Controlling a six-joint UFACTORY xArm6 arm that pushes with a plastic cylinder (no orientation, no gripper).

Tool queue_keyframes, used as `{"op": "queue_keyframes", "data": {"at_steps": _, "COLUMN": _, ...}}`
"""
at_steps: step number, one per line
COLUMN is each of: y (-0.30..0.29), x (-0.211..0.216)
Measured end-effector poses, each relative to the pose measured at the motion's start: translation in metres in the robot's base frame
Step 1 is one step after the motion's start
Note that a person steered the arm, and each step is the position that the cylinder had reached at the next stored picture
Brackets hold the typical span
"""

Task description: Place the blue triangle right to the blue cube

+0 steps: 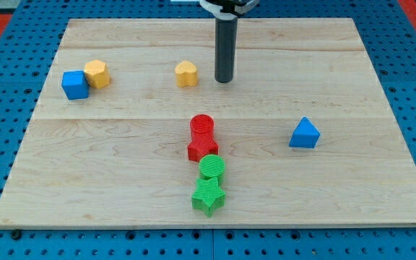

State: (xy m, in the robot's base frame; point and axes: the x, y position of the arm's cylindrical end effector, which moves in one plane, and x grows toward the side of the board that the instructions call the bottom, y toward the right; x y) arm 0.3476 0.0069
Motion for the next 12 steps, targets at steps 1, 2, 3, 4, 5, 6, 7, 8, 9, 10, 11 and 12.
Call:
{"op": "queue_keyframes", "data": {"at_steps": 1, "y": -0.096, "x": -0.002}}
{"op": "queue_keyframes", "data": {"at_steps": 2, "y": -0.192, "x": -0.003}}
{"op": "queue_keyframes", "data": {"at_steps": 3, "y": -0.145, "x": -0.004}}
{"op": "queue_keyframes", "data": {"at_steps": 4, "y": -0.012, "x": -0.002}}
{"op": "queue_keyframes", "data": {"at_steps": 5, "y": 0.134, "x": 0.028}}
{"op": "queue_keyframes", "data": {"at_steps": 6, "y": 0.223, "x": 0.114}}
{"op": "queue_keyframes", "data": {"at_steps": 7, "y": 0.187, "x": 0.161}}
{"op": "queue_keyframes", "data": {"at_steps": 8, "y": 0.093, "x": 0.105}}
{"op": "queue_keyframes", "data": {"at_steps": 9, "y": -0.003, "x": 0.047}}
{"op": "queue_keyframes", "data": {"at_steps": 10, "y": 0.058, "x": 0.047}}
{"op": "queue_keyframes", "data": {"at_steps": 11, "y": 0.108, "x": 0.096}}
{"op": "queue_keyframes", "data": {"at_steps": 12, "y": 0.063, "x": 0.118}}
